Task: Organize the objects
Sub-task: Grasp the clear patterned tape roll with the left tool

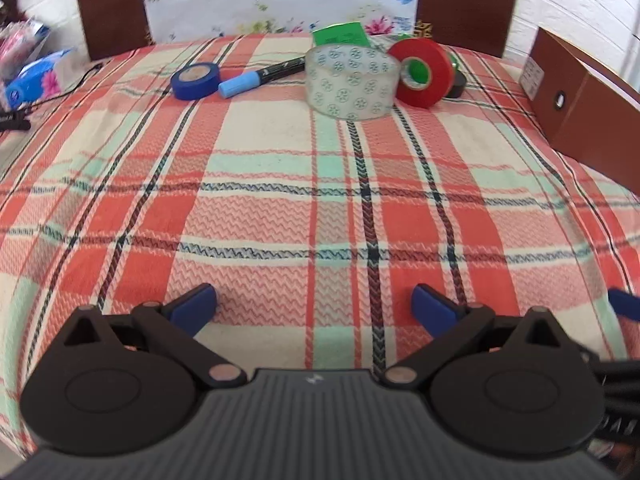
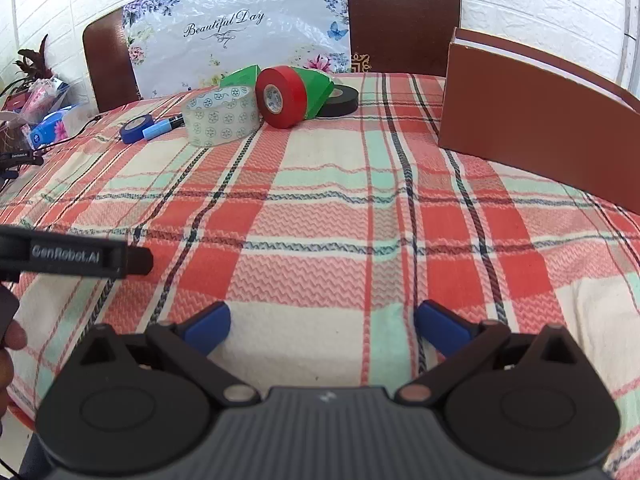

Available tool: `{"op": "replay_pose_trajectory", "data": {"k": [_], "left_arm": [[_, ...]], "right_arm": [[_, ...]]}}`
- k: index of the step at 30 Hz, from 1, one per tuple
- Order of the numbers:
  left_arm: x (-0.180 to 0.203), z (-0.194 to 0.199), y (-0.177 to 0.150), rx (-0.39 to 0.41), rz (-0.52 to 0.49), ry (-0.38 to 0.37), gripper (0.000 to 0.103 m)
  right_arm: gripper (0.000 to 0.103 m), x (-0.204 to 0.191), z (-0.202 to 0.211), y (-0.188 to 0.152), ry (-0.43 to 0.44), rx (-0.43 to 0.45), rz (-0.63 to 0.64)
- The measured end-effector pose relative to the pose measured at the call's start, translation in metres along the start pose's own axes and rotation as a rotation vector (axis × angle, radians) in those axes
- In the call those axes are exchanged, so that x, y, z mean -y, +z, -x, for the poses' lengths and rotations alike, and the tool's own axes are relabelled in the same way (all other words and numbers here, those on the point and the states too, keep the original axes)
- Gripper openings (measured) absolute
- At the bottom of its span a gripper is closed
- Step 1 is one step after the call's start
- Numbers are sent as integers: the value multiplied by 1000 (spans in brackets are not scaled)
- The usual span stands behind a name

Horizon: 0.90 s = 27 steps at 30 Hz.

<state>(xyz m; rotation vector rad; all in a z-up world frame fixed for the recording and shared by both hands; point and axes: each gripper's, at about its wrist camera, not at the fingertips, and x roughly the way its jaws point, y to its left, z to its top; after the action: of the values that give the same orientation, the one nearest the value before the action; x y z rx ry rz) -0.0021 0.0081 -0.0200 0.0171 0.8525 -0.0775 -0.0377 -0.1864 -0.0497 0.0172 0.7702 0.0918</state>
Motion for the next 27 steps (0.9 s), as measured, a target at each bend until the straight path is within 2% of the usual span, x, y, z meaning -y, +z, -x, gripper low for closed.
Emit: {"op": "replay_pose_trajectory", "data": {"k": [2,5,7,8,10,12,13,15,17,19,21,22,23,27], "left_arm": [[-15,4,9,43,11,-35,103],[-53,13,40,178,104,-53,103],[-70,8,71,200,157,-100,102],[-73,0,88,187,157,-135,102],[-71,-20,116,140,138,-186,81],[-63,-39,139,100,110,-232,73],[-59,-47,146,85,97,-242,65],[-48,-65,159,56,54,-259,56],[-41,-81,163,22,17,-237,44],[-36,-95,163,-20,-4,-237,26],[-34,-104,163,-32,-17,-210,24],[-36,-105,161,-29,-12,-210,24],[-39,-102,159,-24,-2,-215,24],[-38,-69,141,-11,27,-229,23]], "right_arm": [[103,1,0,4,10,16,11],[102,-4,0,15,24,76,91],[94,-13,-6,32,52,112,170],[91,-17,-11,42,72,125,198],[79,-26,-26,68,116,125,222],[78,-39,-44,93,180,130,238],[78,-46,-54,103,189,139,255],[78,-61,-75,120,196,138,291],[79,-73,-97,133,196,124,304],[79,-80,-117,141,196,103,303],[81,-84,-137,150,220,70,288],[87,-85,-145,153,244,57,283],[88,-86,-150,154,245,60,283],[88,-83,-134,139,258,85,284]]}}
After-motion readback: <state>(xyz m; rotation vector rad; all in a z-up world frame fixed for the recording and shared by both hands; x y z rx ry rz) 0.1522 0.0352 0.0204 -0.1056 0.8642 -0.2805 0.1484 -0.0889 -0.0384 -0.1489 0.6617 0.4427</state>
